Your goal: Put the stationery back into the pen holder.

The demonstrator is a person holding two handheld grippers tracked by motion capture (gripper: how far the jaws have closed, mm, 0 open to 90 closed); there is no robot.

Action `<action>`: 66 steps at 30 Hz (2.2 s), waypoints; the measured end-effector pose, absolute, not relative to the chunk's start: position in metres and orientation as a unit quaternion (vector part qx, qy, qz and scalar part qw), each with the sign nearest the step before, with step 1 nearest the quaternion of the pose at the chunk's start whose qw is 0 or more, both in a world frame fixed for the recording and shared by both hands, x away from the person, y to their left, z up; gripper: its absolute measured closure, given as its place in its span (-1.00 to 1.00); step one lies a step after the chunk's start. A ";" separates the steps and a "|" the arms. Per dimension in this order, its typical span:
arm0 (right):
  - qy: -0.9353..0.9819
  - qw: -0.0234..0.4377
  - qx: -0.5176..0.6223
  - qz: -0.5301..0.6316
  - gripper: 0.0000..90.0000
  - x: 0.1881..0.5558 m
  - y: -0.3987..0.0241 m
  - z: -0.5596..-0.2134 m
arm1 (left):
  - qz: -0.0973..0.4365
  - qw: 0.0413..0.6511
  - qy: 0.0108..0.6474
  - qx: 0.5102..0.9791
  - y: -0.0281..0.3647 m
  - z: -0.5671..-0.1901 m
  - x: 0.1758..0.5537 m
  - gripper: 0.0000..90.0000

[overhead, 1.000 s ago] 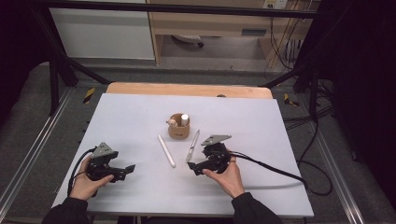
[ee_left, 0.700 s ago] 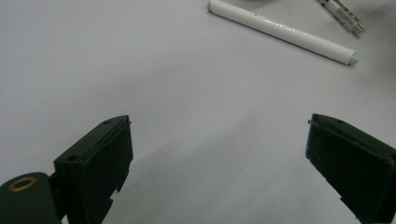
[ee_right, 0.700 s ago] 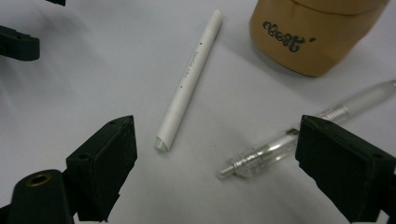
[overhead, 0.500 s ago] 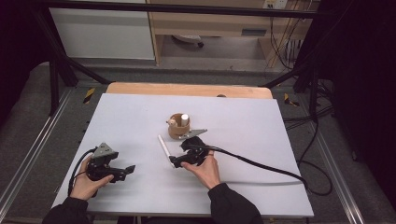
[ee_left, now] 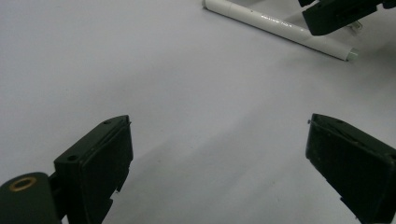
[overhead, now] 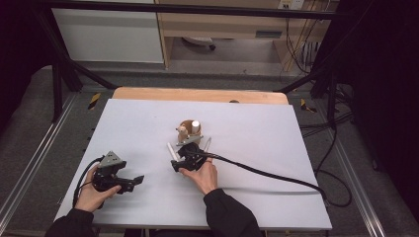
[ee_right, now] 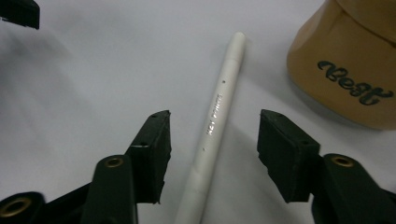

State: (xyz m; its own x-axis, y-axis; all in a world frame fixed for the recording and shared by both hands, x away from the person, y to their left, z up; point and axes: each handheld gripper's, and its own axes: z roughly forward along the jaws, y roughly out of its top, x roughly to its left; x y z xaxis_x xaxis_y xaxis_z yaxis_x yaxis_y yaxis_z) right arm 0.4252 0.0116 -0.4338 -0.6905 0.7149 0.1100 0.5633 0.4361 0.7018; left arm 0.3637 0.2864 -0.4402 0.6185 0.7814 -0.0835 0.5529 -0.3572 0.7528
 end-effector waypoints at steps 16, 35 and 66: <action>0.850 0.123 0.387 0.335 0.49 0.426 0.024 -0.445 | 0.146 0.389 0.409 0.812 0.286 -0.440 0.363 -0.83; 0.845 0.125 0.406 0.325 0.75 0.424 0.024 -0.444 | 0.145 0.392 0.406 0.813 0.285 -0.440 0.362 -0.84; 0.896 0.025 0.279 0.344 0.75 0.409 -0.048 -0.390 | 0.164 0.373 0.325 0.853 0.243 -0.427 0.356 -0.82</action>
